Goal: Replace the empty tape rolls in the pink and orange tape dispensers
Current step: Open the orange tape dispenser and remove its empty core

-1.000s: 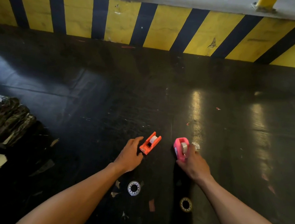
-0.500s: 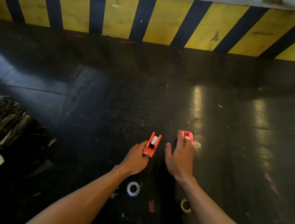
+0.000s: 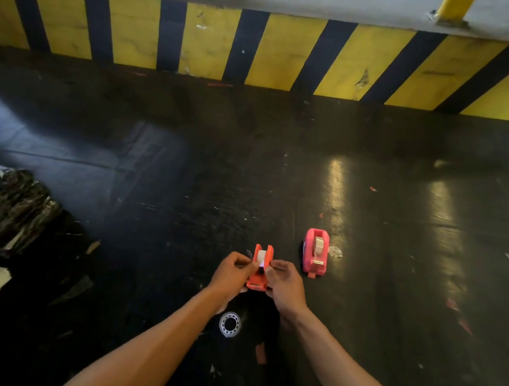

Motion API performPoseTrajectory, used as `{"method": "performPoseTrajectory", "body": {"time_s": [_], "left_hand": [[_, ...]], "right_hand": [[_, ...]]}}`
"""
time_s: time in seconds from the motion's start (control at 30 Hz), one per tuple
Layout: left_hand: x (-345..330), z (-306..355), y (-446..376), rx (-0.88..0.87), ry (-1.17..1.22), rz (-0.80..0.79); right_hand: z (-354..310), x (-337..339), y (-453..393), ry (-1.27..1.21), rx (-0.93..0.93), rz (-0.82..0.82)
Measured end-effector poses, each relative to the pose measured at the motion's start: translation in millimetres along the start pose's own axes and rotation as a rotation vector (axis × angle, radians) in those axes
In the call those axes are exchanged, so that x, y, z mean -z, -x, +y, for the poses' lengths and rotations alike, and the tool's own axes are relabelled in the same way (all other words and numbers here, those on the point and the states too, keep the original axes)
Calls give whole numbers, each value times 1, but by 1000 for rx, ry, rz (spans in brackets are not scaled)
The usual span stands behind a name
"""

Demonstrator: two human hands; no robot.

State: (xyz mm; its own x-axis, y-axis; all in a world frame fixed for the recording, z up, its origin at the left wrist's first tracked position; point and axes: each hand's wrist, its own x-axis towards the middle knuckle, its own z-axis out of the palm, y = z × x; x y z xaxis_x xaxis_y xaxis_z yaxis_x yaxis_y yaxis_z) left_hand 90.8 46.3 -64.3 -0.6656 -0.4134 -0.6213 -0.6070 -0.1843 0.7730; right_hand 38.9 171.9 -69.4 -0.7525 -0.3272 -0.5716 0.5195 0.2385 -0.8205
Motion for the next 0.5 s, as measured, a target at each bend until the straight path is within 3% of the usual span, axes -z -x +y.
{"method": "performPoseTrajectory", "body": {"time_s": [0.27, 0.5], "left_hand": [[17, -5, 35, 126, 338, -219], [17, -13, 50, 58, 270, -217]], "right_hand": [[-2, 18, 31, -5, 11, -135], [9, 20, 52, -186, -30, -166]]}}
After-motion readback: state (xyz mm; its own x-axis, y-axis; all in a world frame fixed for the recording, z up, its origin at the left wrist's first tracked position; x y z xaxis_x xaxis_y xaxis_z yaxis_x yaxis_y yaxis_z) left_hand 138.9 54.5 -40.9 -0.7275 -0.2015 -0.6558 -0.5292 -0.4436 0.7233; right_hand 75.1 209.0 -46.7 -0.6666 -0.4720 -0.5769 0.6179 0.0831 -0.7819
